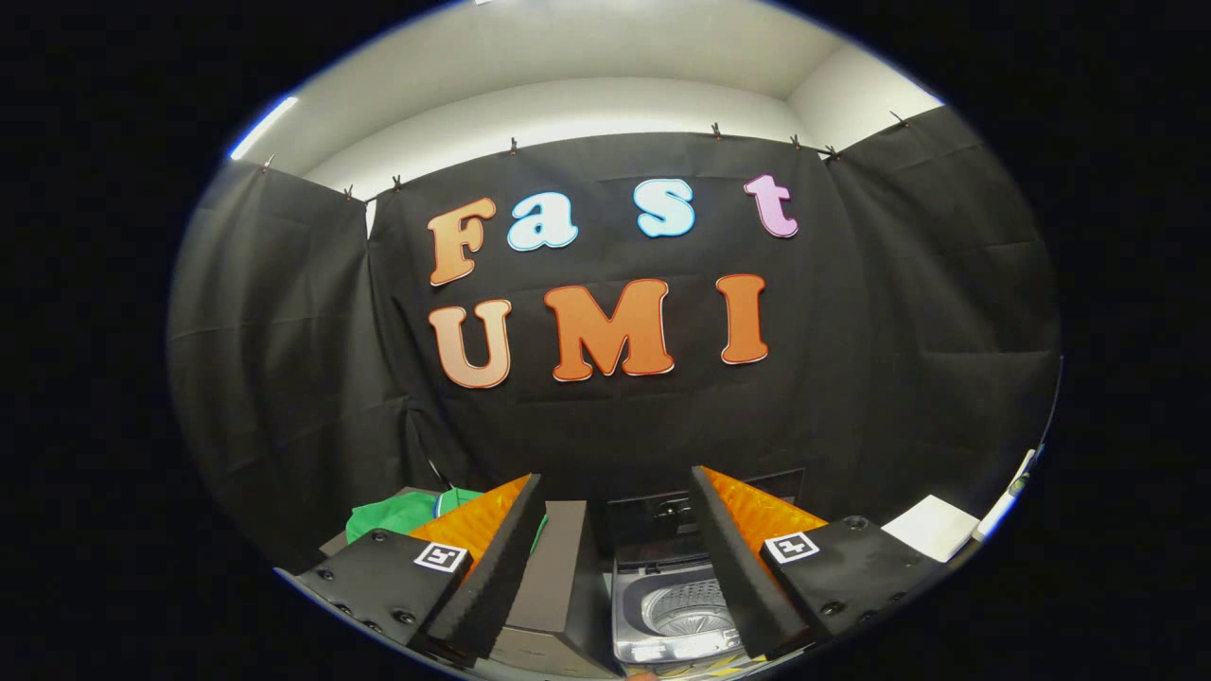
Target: Put the clothes into the washing machine and then close the washing machine lid.
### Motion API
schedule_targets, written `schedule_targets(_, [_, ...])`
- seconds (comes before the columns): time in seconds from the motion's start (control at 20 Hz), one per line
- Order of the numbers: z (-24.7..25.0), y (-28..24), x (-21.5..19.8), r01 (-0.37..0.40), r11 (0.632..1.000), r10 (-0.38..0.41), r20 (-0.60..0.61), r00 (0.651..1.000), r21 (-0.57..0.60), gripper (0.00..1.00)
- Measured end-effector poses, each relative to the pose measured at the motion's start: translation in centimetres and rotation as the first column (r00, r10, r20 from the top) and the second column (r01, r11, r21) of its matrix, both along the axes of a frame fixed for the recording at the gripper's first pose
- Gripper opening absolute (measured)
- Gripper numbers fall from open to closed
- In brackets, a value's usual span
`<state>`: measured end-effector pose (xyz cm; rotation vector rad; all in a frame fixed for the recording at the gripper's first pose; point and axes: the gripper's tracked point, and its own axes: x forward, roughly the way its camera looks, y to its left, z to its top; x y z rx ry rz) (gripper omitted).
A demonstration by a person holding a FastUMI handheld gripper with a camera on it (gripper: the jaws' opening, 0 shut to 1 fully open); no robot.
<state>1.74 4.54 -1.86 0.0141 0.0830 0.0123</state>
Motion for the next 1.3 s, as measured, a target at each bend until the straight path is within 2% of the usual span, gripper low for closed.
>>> schedule_targets(0.3, [-1.8,4.0,1.9,-0.057,0.998,0.056,-0.045,0.997,-0.004,0.98])
schedule_targets(0.65, [-5.9,12.0,4.7,-0.163,0.987,0.163,-0.130,0.978,0.013,0.98])
schedule_targets(0.85, [-10.4,16.0,6.7,-0.187,0.982,0.182,-0.234,0.955,0.001,0.99])
schedule_targets(1.1, [-16.4,21.3,8.8,-0.235,0.971,0.231,-0.355,0.906,0.032,0.99])
schedule_targets(1.3, [-19.8,24.3,10.2,-0.229,0.972,0.228,-0.426,0.876,0.050,0.99])
